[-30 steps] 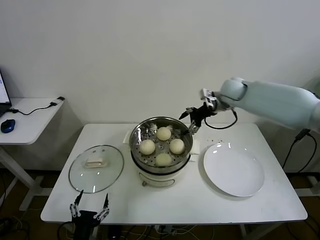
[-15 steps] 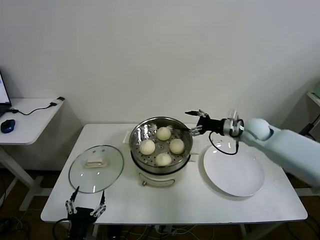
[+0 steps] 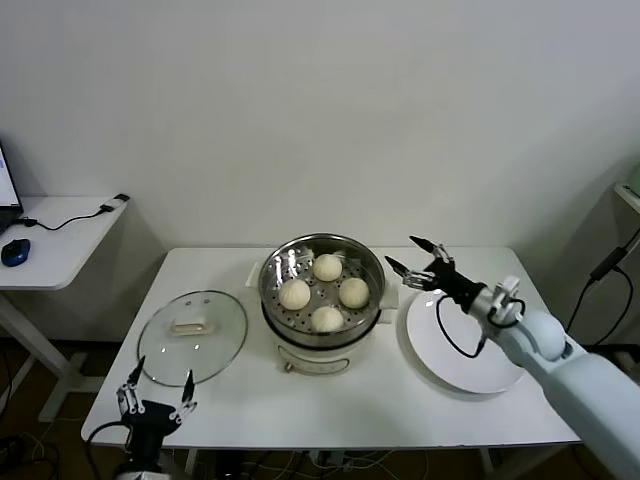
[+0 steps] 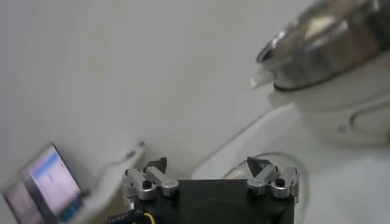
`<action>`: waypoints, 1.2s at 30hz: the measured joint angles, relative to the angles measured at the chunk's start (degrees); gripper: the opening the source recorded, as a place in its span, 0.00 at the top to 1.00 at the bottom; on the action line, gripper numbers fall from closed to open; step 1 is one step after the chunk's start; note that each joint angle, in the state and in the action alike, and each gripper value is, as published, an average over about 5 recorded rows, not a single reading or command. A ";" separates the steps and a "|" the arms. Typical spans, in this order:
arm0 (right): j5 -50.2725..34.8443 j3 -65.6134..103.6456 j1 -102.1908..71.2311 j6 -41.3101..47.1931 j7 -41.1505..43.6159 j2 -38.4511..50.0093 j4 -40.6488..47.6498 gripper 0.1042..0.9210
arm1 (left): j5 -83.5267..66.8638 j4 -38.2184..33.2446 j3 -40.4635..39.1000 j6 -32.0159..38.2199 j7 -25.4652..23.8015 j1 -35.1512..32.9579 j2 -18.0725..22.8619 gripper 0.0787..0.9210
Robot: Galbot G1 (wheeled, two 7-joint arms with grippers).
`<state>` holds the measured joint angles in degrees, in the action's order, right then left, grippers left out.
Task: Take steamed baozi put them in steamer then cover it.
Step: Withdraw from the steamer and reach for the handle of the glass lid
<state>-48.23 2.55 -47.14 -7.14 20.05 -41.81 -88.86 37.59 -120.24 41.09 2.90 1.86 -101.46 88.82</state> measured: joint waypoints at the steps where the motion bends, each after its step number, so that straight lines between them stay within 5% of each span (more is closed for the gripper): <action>1: 0.99 2.39 -2.21 0.24 -0.19 -0.76 -0.10 0.12 | 3.31 0.49 0.48 0.56 0.12 0.49 -0.02 0.12; 16: 11.73 23.65 -21.84 1.68 -1.80 -8.91 -0.20 0.12 | 42.90 14.07 3.36 4.67 4.73 12.10 -1.23 0.12; 36: 19.09 30.98 -30.29 1.05 -1.84 -13.29 0.55 0.12 | 53.93 34.16 2.25 1.36 10.33 28.38 -3.40 0.12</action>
<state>-29.14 33.53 -77.42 -6.08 18.21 -55.10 -88.31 91.52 -86.08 43.33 4.25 12.20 -73.08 85.42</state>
